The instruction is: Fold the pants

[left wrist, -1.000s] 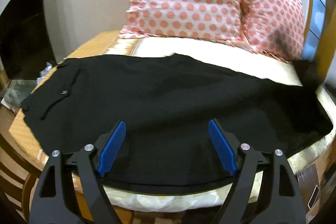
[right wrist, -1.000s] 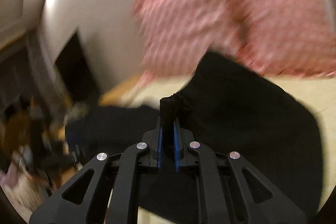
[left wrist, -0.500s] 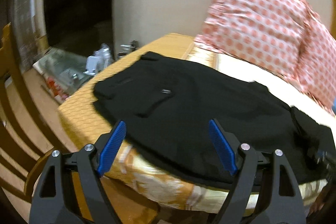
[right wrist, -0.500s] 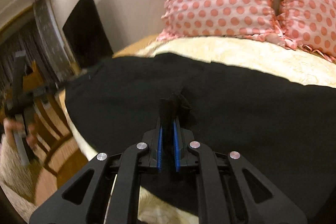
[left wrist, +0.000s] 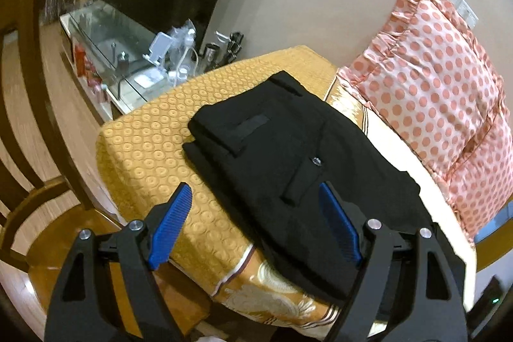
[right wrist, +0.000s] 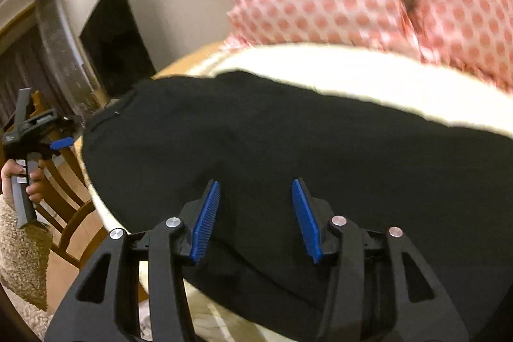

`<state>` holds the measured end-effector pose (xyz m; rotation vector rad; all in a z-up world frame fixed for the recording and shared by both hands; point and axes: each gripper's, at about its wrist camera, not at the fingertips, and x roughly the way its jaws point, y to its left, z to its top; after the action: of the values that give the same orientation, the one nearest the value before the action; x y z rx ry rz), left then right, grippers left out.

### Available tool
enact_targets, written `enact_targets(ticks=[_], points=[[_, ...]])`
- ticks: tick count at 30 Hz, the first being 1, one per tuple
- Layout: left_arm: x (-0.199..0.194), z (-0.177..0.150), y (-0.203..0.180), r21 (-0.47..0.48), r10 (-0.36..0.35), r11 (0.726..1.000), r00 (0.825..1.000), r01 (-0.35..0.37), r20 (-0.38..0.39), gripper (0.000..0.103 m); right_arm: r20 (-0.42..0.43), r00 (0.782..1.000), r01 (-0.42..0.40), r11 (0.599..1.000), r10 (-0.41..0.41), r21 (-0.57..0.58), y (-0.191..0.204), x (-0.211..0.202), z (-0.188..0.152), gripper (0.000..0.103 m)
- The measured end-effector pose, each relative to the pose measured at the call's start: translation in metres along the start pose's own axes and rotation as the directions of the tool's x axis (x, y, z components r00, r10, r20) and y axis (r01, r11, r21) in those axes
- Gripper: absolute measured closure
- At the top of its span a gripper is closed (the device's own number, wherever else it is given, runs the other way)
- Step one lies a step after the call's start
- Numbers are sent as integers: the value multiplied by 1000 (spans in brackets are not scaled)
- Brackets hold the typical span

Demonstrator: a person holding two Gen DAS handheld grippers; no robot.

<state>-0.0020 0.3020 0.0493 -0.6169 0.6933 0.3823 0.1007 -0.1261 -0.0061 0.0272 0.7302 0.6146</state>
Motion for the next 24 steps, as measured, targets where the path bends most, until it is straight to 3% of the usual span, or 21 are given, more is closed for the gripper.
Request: enact_targets(ticks=[9,17,21,24], points=[[30,-1,-2,-56,-49,997,992,43,-116,23,5,1000,-16,1000,16,-5,2,1,-6,45],[36,2,-3,-120,-105,989,986,89,-127,24,15,999,-29,1000,30,-10,1,1,-7,40],[38,1,1,-147,-97,986,989,80,-114,55,22,999,-35,999,36,-8,1,1,-8,40],[38,2,7,-179,-101,981,989,81,-110,68,24,999,-41,999,41,-8,0,1,-8,40]])
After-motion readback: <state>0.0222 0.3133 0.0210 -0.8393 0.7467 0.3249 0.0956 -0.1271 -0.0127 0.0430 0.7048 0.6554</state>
